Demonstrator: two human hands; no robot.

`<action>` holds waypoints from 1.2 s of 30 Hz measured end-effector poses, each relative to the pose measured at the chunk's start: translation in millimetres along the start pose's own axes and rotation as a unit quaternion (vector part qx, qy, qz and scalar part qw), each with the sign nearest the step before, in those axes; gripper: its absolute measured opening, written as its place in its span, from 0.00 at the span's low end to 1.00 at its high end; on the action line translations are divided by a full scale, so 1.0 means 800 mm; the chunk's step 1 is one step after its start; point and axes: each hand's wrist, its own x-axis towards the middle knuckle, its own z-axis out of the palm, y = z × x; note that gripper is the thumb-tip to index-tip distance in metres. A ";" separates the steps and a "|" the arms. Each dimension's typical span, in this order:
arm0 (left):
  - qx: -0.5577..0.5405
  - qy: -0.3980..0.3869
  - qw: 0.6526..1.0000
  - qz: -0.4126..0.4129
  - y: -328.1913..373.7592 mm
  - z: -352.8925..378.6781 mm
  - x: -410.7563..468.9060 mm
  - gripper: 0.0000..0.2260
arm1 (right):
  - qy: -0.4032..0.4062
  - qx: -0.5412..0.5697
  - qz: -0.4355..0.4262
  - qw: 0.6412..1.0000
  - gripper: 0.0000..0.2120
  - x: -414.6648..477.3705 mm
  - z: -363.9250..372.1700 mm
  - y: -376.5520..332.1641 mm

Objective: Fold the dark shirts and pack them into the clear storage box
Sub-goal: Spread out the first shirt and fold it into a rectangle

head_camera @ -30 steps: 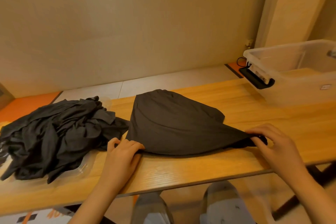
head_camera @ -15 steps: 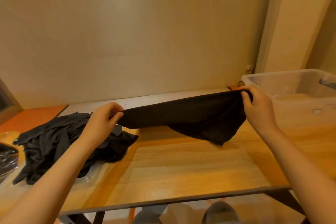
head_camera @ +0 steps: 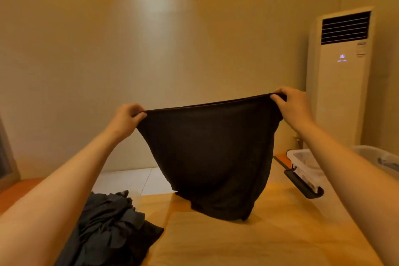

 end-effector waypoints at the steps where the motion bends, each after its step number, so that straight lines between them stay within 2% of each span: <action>1: -0.006 0.020 1.000 0.000 0.007 -0.010 0.009 0.04 | 0.009 0.002 -0.003 1.000 0.11 0.012 -0.005 -0.007; 7: 0.001 0.178 0.984 0.016 0.060 -0.062 0.039 0.10 | 0.087 0.003 -0.027 0.996 0.13 0.065 -0.044 -0.052; 10: 0.006 0.232 0.972 0.030 0.085 -0.083 0.042 0.12 | 0.128 0.012 -0.034 0.991 0.13 0.078 -0.063 -0.074; 15: -0.002 0.272 0.961 0.053 0.105 -0.107 0.037 0.12 | 0.177 0.048 -0.044 0.982 0.12 0.079 -0.081 -0.098; 22: -0.060 0.299 0.952 0.028 0.097 -0.114 0.027 0.10 | 0.180 0.069 -0.041 0.980 0.11 0.069 -0.086 -0.097; 25: -0.096 0.267 0.959 0.002 0.082 -0.105 0.028 0.08 | 0.149 0.075 -0.033 0.985 0.11 0.066 -0.077 -0.087; 28: -0.097 0.168 0.980 -0.040 0.048 -0.081 0.025 0.04 | 0.078 0.048 0.005 0.996 0.11 0.057 -0.053 -0.058; 30: -0.075 0.095 0.990 -0.070 0.021 -0.059 0.020 0.05 | 0.019 0.040 0.046 0.998 0.09 0.047 -0.030 -0.030; 33: -0.084 0.017 0.989 -0.121 -0.017 -0.021 0.012 0.04 | -0.063 0.047 0.096 0.992 0.08 0.026 0.011 0.012; 36: -0.109 -0.019 0.977 -0.179 -0.061 0.020 0.017 0.05 | -0.111 0.070 0.129 0.983 0.06 0.016 0.057 0.049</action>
